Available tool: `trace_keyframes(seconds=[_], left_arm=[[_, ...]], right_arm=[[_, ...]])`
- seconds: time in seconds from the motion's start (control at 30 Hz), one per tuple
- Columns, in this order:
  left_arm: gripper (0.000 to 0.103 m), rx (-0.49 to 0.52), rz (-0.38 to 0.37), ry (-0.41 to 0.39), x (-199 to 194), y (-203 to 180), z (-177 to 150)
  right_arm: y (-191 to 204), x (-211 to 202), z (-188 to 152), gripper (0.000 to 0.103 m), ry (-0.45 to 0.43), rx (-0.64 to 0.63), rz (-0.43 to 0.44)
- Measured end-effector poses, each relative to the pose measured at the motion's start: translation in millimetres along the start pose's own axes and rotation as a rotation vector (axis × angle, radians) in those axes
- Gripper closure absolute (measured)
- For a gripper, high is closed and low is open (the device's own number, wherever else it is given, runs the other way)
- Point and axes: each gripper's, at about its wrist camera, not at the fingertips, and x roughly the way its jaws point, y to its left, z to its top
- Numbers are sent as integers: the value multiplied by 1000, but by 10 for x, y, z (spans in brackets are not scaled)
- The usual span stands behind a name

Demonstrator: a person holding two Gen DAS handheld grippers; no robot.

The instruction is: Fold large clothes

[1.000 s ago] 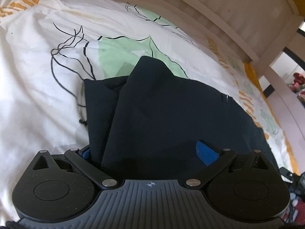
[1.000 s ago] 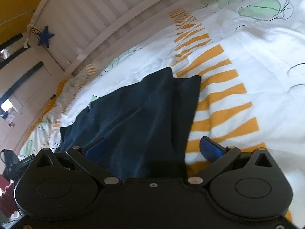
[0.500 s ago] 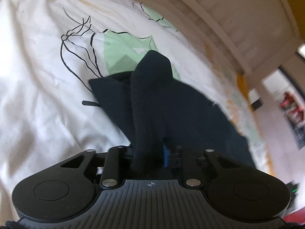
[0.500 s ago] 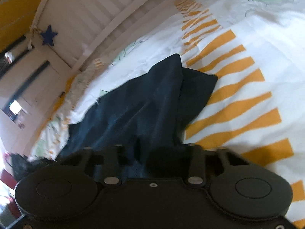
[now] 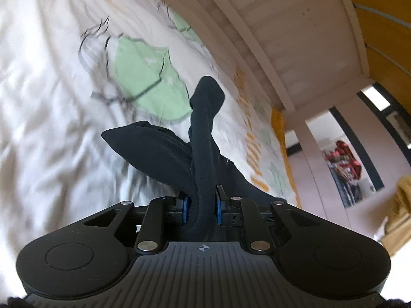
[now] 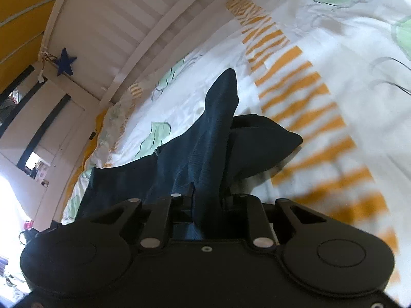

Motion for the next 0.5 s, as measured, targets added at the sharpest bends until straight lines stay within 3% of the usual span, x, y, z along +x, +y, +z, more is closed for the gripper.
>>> trace_keyframes(seconds=[0.2, 0.23, 0.3, 0.4, 0.47, 0.5], left_arm=[[85, -23, 37, 102, -254, 163, -373], [82, -1, 69, 110, -245, 180, -406], [79, 44, 202, 102, -238, 208, -443], [75, 121, 358, 67, -177, 232, -448], [60, 147, 393, 58, -145, 260, -453], [59, 168, 413, 48, -117, 262, -455]], right_arm=[[-96, -420, -321, 77, 135, 43, -71], [-123, -452, -356, 76, 156, 45, -77], [-161, -466, -386, 71, 178, 29, -111], [-246, -398, -369, 53, 178, 36, -193], [-286, -339, -350, 47, 176, 25, -222], [-300, -304, -335, 46, 176, 22, -220]])
